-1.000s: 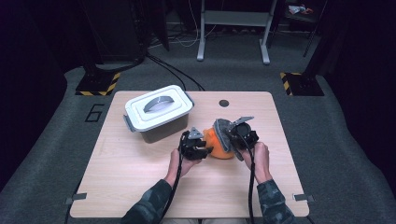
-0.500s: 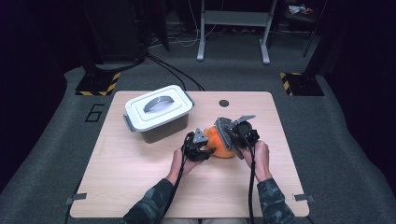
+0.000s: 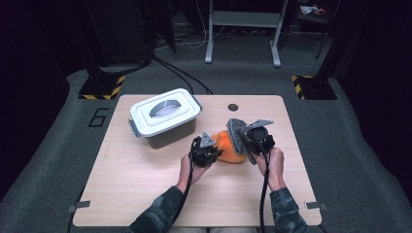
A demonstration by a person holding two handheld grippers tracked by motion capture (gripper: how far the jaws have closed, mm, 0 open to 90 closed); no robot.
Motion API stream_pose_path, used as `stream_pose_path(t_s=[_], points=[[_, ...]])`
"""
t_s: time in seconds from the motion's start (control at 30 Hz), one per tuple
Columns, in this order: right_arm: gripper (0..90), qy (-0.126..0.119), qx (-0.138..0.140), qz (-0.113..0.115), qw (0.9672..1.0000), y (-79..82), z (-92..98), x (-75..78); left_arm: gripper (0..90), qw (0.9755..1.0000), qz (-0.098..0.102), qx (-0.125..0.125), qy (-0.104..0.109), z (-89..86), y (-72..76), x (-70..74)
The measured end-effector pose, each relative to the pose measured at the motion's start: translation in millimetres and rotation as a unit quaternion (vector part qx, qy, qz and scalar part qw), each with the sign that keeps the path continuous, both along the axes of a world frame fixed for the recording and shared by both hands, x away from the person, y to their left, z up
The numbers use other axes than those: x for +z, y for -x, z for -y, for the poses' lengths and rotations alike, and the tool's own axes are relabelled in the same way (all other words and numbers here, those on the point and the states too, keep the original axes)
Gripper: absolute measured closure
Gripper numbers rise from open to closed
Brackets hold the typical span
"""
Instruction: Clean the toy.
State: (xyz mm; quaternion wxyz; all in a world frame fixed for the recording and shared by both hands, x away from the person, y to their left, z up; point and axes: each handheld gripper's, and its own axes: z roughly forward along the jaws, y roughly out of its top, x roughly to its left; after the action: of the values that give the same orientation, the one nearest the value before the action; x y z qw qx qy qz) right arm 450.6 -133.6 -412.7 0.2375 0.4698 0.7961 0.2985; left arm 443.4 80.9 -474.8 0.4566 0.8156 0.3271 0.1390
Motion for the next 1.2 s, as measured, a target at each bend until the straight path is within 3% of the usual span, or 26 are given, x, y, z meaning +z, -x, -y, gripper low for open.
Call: stream_pose_path(t_s=[0.17, 0.37, 0.47, 0.6, 0.97, 1.2], points=[[76.0, 0.002, 0.012, 0.012, 0.9999, 10.9, -6.5, 10.4, 81.6, 0.9999, -0.008, 0.01, 0.002, -3.2, 1.7, 9.3], [75.8, 0.008, 0.041, 0.02, 0.9989, 19.4, -22.2, 19.6, 81.3, 0.9993, -0.034, 0.005, 0.012, -3.6, 7.9, 21.5], [75.8, 0.027, 0.04, 0.008, 0.9988, 16.2, -30.5, 12.0, 81.2, 0.9992, -0.039, 0.004, 0.011, -2.7, 7.5, 18.1], [75.8, 0.038, 0.043, 0.009, 0.9983, 11.0, -30.9, 4.8, 80.9, 0.999, -0.043, 0.006, 0.012, -2.2, 4.7, 13.8], [75.8, 0.042, 0.027, 0.002, 0.9988, 11.1, -22.9, -3.2, 80.8, 0.9986, -0.047, 0.016, 0.016, -5.4, 0.8, 8.0], [75.7, 0.032, 0.002, -0.018, 0.9993, 8.6, -0.1, -20.7, 80.6, 0.9986, -0.047, 0.017, 0.018, -6.6, 1.0, 6.5]])
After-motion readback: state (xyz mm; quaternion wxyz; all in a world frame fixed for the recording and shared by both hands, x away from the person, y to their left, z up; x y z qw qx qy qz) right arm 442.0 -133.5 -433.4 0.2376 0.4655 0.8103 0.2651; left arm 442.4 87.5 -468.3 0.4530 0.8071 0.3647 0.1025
